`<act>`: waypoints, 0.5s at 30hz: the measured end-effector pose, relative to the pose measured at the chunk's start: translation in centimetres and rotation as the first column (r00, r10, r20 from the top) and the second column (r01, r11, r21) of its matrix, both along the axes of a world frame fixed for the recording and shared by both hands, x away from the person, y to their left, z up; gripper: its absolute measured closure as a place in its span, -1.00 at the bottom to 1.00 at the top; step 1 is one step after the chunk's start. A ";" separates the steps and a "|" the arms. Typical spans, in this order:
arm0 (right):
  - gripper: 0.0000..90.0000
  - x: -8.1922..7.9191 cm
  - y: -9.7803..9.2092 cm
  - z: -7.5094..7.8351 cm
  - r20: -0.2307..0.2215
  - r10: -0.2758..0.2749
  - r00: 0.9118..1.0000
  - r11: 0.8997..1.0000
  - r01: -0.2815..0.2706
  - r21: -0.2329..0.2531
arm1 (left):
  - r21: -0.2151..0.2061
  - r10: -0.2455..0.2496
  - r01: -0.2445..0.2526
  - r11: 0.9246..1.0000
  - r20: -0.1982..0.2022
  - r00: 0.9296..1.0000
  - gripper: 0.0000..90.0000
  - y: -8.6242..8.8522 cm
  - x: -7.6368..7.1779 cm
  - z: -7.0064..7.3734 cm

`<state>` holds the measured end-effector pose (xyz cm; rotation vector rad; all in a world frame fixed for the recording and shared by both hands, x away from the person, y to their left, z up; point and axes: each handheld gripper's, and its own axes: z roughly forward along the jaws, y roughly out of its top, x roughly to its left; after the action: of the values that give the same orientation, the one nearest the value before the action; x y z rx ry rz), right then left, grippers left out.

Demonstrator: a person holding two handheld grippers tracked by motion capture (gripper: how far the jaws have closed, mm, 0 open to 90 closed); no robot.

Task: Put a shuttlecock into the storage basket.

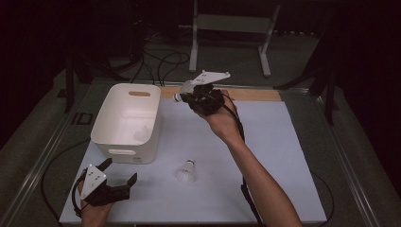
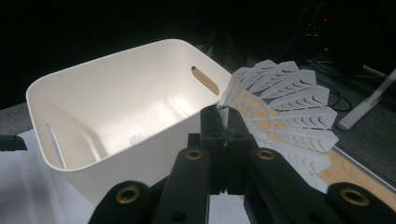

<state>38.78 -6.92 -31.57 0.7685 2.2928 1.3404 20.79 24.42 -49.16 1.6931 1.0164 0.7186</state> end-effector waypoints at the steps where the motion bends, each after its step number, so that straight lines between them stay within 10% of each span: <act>1: 0.98 0.0 0.0 0.0 0.000 0.000 1.000 1.000 0.000 0.000 | 0.000 0.000 0.000 1.000 0.000 1.000 -1.00 0.0 0.0 0.0; 15: 0.98 -0.3 1.1 -0.1 0.000 0.019 1.000 1.000 -0.019 0.011 | 0.001 0.001 -0.001 1.000 0.001 1.000 -1.00 0.0 0.0 0.0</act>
<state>38.48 -5.87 -31.62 0.7526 2.3004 1.3629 20.76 24.46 -49.14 1.6928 1.0169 0.7202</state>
